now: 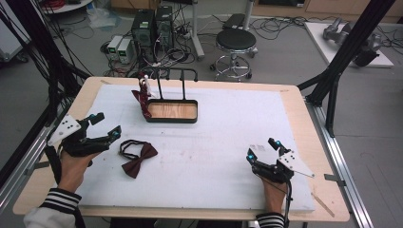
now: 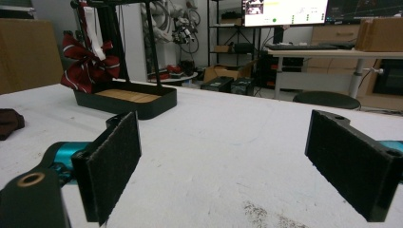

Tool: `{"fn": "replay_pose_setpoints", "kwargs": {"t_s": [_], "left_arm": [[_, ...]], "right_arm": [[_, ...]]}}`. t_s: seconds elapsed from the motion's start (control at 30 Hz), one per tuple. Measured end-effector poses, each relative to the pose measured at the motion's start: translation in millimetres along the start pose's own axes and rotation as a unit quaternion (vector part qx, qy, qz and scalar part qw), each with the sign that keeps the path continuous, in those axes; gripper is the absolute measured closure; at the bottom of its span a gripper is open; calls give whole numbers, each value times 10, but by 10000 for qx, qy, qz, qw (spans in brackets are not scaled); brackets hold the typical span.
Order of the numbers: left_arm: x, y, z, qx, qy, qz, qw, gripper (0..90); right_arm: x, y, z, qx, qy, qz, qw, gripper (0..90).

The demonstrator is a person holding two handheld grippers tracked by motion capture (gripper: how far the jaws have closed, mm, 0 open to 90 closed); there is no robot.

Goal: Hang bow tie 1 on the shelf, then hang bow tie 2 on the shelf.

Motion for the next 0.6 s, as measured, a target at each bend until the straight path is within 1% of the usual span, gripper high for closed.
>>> {"fn": "replay_pose_setpoints", "kwargs": {"t_s": [0.17,0.27,0.33,0.6], "left_arm": [[-79,-21,7,-19,-16,41,10000,176],[-102,-41,15,-7,-19,-12,10000,176],[-105,-44,10,-4,-16,10,10000,176],[-102,-62,-5,21,-22,-28,10000,176]], "right_arm": [[1,1,-1,-20,-8,12,10000,109],[1,6,-1,-34,14,-6,10000,109],[1,6,-2,-36,10,-6,10000,109],[1,6,-1,-37,9,-6,10000,109]]}}
Point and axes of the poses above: each handheld gripper's, and its own axes: z roughly forward along the jaws, x roughly out of its top, y roughly to its right, the point moved 7 cm from there along z, roughly forward along the jaws, and after that the axes turned 15 degrees about -z, right-handed, at the moved point
